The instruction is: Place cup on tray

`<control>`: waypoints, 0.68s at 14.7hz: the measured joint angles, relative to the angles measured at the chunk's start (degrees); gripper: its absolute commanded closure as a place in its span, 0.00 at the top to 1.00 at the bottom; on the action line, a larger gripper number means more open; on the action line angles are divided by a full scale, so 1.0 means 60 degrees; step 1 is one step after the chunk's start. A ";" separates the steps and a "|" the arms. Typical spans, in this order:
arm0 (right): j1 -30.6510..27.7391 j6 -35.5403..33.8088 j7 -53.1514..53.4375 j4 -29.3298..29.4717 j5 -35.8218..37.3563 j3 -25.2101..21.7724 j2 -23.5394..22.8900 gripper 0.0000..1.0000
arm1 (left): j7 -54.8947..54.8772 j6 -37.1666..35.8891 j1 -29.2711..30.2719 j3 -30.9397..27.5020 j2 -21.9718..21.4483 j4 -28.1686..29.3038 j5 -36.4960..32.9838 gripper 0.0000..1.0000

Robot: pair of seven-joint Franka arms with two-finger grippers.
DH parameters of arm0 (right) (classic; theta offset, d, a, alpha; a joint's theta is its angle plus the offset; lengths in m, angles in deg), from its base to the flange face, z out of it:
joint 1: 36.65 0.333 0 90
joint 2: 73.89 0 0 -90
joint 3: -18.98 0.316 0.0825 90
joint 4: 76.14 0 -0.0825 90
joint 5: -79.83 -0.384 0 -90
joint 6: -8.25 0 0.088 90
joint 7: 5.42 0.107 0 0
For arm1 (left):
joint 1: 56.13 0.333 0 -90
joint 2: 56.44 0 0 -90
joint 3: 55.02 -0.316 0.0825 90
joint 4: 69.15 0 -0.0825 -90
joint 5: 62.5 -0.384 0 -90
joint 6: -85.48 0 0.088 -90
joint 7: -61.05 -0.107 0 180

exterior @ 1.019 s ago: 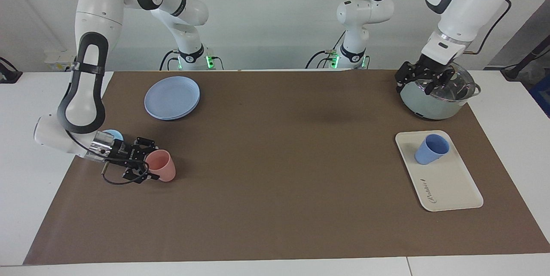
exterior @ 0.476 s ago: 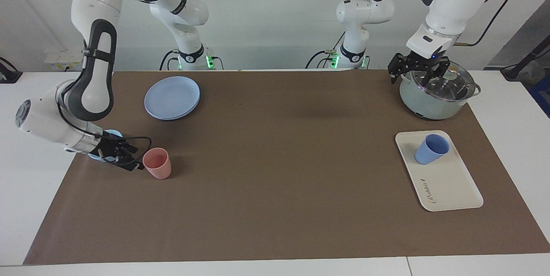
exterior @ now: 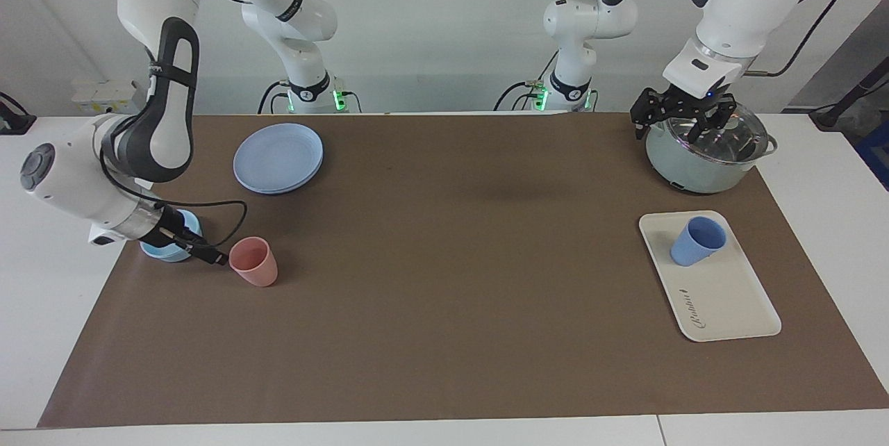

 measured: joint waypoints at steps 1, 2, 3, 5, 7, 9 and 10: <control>0.0053 -0.0001 -0.0362 0.0001 0.0289 0.0002 0.0136 0.99 | 0.0023 -0.0002 -0.0004 -0.0007 0.0000 -0.0002 0.0004 1.00; 0.0117 -0.0003 -0.0655 0.0001 0.0584 0.0007 0.0289 0.99 | 0.0030 -0.0002 -0.0003 -0.0027 0.0000 -0.0002 0.0007 1.00; 0.0181 -0.0005 -0.0872 0.0000 0.0880 0.0008 0.0463 0.99 | 0.0031 -0.0002 -0.0003 -0.0048 0.0000 -0.0002 0.0010 1.00; 0.0285 -0.0021 -0.1187 -0.0001 0.1307 0.0032 0.0829 1.00 | 0.0043 -0.0002 -0.0001 -0.0075 0.0000 -0.0003 0.0013 1.00; 0.0539 -0.0223 -0.1706 -0.0005 0.1590 0.0063 0.1206 1.00 | 0.0056 -0.0002 0.0000 -0.0111 -0.0007 -0.0015 0.0021 1.00; 0.1072 -0.0599 -0.2130 -0.0010 0.1867 0.0082 0.1533 1.00 | 0.0056 -0.0002 0.0001 -0.0143 -0.0046 -0.0019 0.0033 1.00; 0.1397 -0.0727 -0.2141 -0.0013 0.2098 0.0090 0.1689 1.00 | 0.0056 -0.0002 0.0002 -0.0151 -0.0057 -0.0019 0.0062 1.00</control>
